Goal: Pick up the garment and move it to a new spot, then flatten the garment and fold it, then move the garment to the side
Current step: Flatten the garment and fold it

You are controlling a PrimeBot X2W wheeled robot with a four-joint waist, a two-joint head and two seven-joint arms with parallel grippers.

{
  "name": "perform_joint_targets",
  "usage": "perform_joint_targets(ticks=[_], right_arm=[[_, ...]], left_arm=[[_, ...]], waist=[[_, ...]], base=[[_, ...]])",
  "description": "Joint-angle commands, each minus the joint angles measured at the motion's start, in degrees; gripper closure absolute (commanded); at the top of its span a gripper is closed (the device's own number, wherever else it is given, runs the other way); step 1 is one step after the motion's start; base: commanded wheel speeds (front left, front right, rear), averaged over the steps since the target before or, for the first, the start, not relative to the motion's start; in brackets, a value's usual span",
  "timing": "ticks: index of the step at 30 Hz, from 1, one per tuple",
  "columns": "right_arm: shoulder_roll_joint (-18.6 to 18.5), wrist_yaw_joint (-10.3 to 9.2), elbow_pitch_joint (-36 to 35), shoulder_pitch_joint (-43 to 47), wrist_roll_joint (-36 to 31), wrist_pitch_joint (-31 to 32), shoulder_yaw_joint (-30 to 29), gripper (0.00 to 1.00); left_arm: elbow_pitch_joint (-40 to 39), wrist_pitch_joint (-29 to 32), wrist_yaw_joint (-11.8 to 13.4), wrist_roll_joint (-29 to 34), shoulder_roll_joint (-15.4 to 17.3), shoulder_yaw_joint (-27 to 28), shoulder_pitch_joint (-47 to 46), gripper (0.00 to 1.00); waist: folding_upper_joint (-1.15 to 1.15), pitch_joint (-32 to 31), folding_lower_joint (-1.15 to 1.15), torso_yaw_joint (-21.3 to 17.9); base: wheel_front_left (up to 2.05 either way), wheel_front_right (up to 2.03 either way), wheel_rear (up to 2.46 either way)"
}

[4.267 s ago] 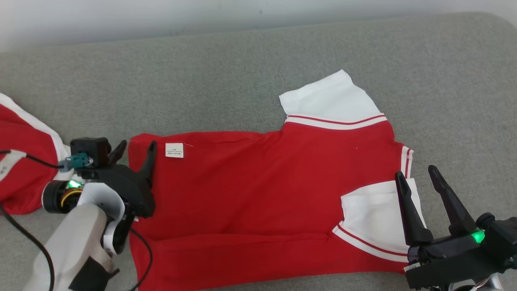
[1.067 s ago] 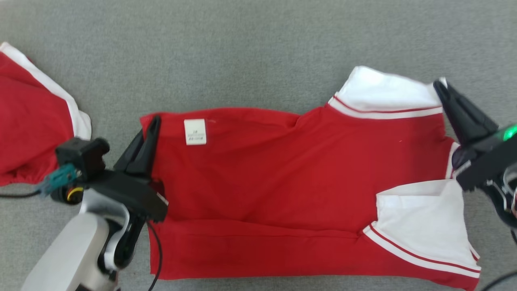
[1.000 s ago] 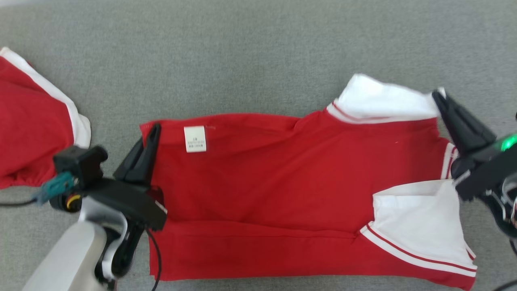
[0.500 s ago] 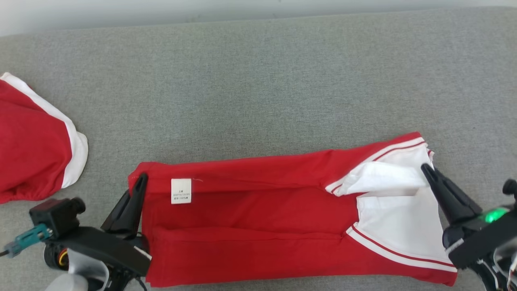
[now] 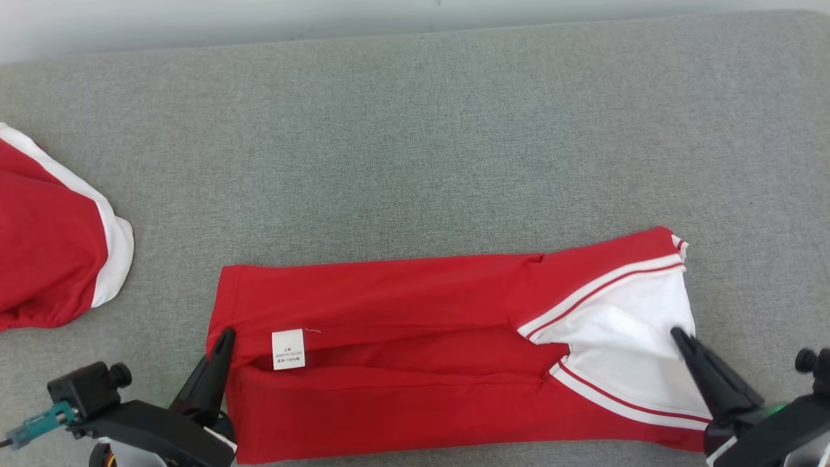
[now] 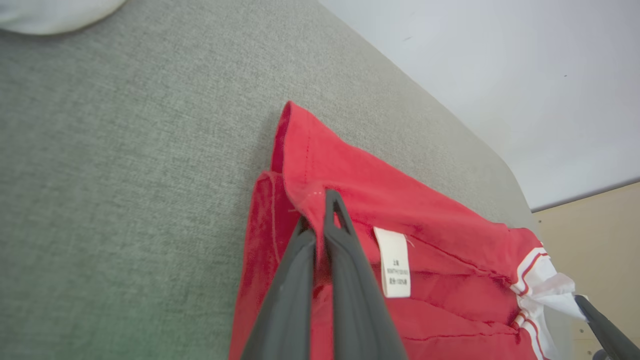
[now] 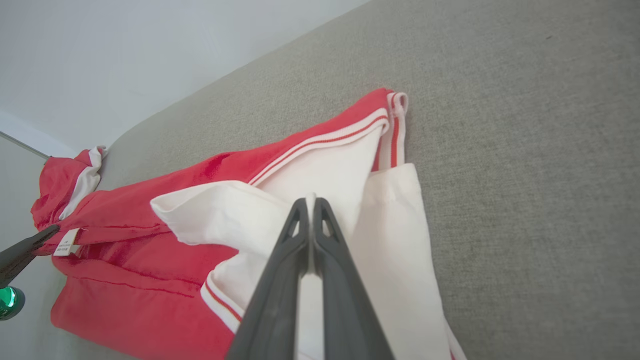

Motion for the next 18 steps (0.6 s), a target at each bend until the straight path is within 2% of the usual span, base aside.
perform_joint_targets(ticks=[1,2,3,6,10,11,18], right_arm=[[1.1,-0.02,0.7,1.6,-0.6,1.0,-1.0,0.02],[1.6,-0.02,0.9,2.0,-0.9,1.1,-1.7,0.00],[2.2,-0.02,1.0,2.6,-1.3,1.1,-2.4,0.00],[4.1,-0.02,0.4,4.4,-2.5,0.3,-4.6,0.00],[6.9,-0.02,-1.2,6.2,-5.1,-2.1,-9.3,0.00],[6.9,-0.02,-1.2,6.2,-5.1,-2.1,-9.3,0.00],[13.8,-0.01,-3.7,6.8,-13.0,-3.4,-19.1,0.00]], left_arm=[[1.4,-0.3,-0.3,-0.9,-0.2,0.2,0.9,0.67],[2.0,-0.3,-0.4,-0.9,-0.2,0.2,1.0,0.22],[2.6,-0.8,-0.2,-1.0,-0.4,0.6,0.9,0.00],[4.2,-2.0,0.0,0.4,-0.1,0.7,1.1,0.00],[4.6,-5.6,2.7,4.6,0.2,1.0,1.7,0.00],[4.6,-5.6,2.7,4.6,0.2,1.0,1.7,0.00],[0.9,-10.9,9.7,15.0,1.3,-0.5,0.0,0.00]], waist=[[0.00,-0.1,0.00,0.2],[0.00,-0.2,0.00,0.2],[0.00,-0.3,0.00,0.2],[0.00,-0.8,0.00,0.0],[0.00,-1.6,0.00,-0.3],[0.00,-1.6,0.00,-0.3],[0.00,-2.9,0.00,0.0]], base=[[0.00,0.00,0.00],[0.00,0.00,0.00],[0.00,0.00,0.00],[0.00,0.00,0.00],[0.00,0.00,0.00],[0.00,0.00,0.00],[0.00,0.00,0.00]])
